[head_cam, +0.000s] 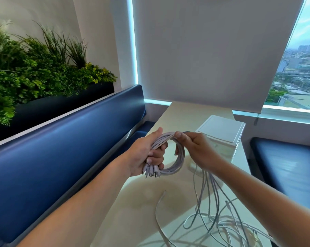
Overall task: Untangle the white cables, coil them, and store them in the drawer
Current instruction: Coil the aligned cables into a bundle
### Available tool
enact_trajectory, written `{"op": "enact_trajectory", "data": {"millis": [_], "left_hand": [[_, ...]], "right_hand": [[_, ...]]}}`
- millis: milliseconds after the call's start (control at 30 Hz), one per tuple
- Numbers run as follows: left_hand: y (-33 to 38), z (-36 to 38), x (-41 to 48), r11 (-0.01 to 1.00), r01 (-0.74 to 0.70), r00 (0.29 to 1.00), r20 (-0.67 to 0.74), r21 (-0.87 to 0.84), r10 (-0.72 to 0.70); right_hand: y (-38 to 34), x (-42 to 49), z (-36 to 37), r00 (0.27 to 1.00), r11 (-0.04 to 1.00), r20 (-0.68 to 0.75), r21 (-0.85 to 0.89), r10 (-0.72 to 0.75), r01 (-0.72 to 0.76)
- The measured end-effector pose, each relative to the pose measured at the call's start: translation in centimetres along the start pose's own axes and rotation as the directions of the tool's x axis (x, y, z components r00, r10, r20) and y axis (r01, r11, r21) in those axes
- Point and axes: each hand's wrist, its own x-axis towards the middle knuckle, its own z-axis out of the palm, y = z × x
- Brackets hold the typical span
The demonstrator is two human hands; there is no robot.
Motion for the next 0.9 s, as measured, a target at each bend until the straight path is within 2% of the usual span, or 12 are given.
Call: {"op": "enact_trajectory", "data": {"millis": [133,200,367,433,533,633,767,900], "left_hand": [[-0.1,-0.3,-0.4,0.997,0.032,0.998,0.044,0.072,-0.036],[-0.1,-0.3,-0.5,0.998,0.010,0.996,0.087,0.061,-0.016],[0.3,-0.2,-0.5,0.991,-0.086,0.992,0.101,0.099,0.076],[0.4,0.2,-0.6,0.994,-0.102,0.990,0.102,0.035,0.098],[0.4,0.7,-0.6,0.992,-0.115,0.987,0.104,-0.058,0.120],[0.5,0.7,-0.3,0.983,-0.150,0.984,0.080,-0.104,0.159],[0.6,1.2,-0.1,0.979,-0.195,0.980,0.023,-0.055,0.196],[0.8,1.9,-0.2,0.985,-0.169,0.986,0.017,0.037,0.168]], "right_hand": [[-0.8,0.4,-1.6,0.996,0.965,0.011,-0.246,-0.090,0.089],[-0.9,0.7,-2.0,0.994,0.961,0.030,-0.253,-0.104,0.109],[0.1,0.7,-0.8,0.997,0.991,0.027,-0.105,-0.079,0.081],[0.4,0.4,-0.1,0.998,0.998,0.029,0.050,-0.048,0.046],[0.1,-0.1,0.4,0.995,0.949,0.099,0.316,-0.028,-0.005],[-0.2,-0.8,0.5,0.992,0.878,0.122,0.476,-0.012,-0.048],[0.0,-1.8,1.1,0.986,0.848,0.163,0.519,0.021,-0.104],[0.5,-2.4,1.2,0.984,0.847,0.174,0.519,0.027,-0.115]]}}
